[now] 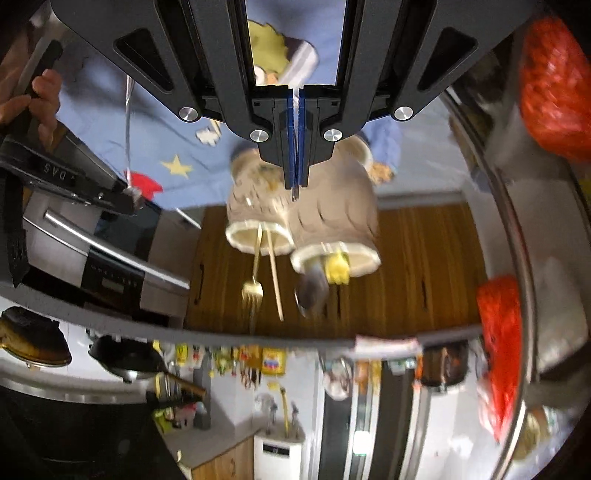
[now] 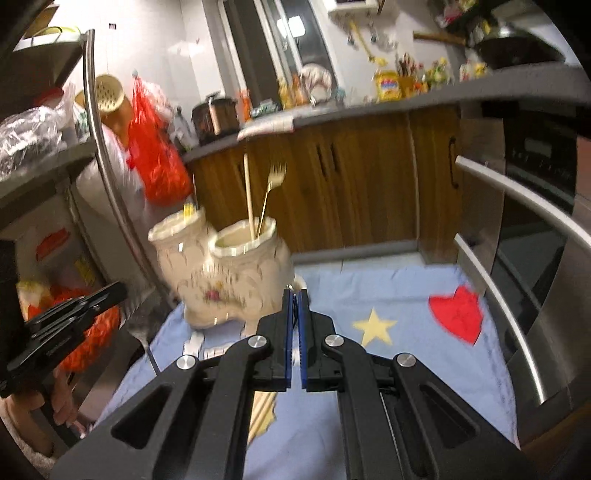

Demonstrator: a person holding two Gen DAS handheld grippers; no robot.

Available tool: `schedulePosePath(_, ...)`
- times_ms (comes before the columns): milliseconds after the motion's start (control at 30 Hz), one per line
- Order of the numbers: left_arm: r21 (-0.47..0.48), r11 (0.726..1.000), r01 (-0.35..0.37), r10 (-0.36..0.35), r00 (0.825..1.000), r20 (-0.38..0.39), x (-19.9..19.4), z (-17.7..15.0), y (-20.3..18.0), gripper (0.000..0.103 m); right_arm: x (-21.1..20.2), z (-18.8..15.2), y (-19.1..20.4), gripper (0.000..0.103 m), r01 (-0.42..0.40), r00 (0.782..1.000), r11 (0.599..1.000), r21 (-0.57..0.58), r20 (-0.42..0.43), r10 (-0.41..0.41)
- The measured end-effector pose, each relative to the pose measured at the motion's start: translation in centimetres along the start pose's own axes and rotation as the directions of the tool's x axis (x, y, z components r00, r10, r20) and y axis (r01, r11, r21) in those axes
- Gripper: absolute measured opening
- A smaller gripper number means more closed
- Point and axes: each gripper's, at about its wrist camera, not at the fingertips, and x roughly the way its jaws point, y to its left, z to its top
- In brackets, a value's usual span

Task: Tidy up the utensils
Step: 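Lift the spoon and fork and carry both over the holder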

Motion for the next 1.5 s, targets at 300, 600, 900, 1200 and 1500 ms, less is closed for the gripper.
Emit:
schedulePosePath(300,0.044,0.997,-0.068,0.059,0.984,0.166,-2.8,4.5,1.4,0.002,0.8,4.9,2.0,0.002,0.086,0.989,0.996,-0.031,0.122,-0.082)
schedulePosePath(600,0.063,0.996,-0.065,0.046,0.96,0.275,-5.0,10.4,2.6,0.002,3.5,10.8,3.0,0.002,0.183,0.955,0.982,-0.04,0.245,-0.168)
schedulePosePath(900,0.09,0.987,-0.136,0.101,0.943,0.317,-4.1,15.4,4.0,0.002,6.1,15.1,2.8,0.002,0.255,0.914,0.967,-0.012,0.328,-0.237)
schedulePosePath(1200,0.13,0.963,-0.237,0.196,0.943,0.269,1.8,14.7,5.2,0.002,9.5,14.1,3.2,0.002,0.309,0.899,0.949,-0.055,0.342,-0.273)
schedulePosePath(1500,0.145,0.965,-0.218,0.187,0.962,0.199,5.7,10.8,4.9,0.002,11.0,10.0,4.1,0.002,0.304,0.908,0.946,-0.113,0.336,-0.251)
